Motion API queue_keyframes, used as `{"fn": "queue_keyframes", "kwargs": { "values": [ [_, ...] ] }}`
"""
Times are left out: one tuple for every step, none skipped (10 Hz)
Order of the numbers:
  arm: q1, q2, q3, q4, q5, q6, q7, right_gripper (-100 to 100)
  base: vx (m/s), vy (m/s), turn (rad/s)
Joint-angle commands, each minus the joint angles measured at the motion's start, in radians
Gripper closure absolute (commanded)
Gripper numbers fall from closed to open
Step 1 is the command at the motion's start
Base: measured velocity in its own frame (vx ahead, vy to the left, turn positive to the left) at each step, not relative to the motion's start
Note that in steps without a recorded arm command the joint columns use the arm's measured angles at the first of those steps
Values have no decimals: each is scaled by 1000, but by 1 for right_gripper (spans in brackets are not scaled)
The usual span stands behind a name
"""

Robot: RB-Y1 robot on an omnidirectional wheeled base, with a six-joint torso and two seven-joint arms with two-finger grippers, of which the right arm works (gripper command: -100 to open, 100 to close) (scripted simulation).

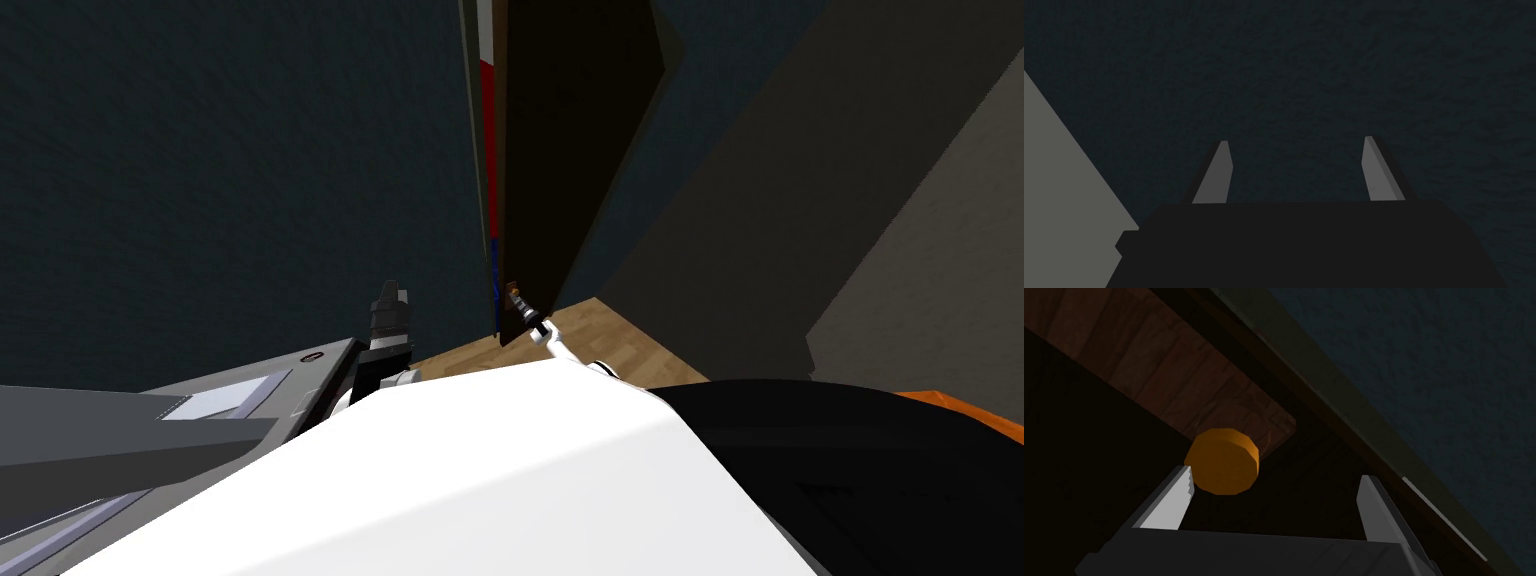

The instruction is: Pull the door open

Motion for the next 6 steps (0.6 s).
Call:
{"fn": "queue_keyframes", "kwargs": {
  "values": [
    [3,-7,-1,-4,12,-3,30,-100,-17,2,-13],
    [8,-19,-3,-9,31,-9,68,-100,-19,-1,-26],
    [13,-31,-5,-14,50,-14,95,-100,-24,0,-45],
    [13,-31,-5,-14,50,-14,107,-100,-20,2,-20],
    [19,-43,-7,-20,69,-20,144,-100,-23,2,-34],
    [24,-54,-9,-25,89,-25,171,-100,-27,-3,-46]
  ]
}}
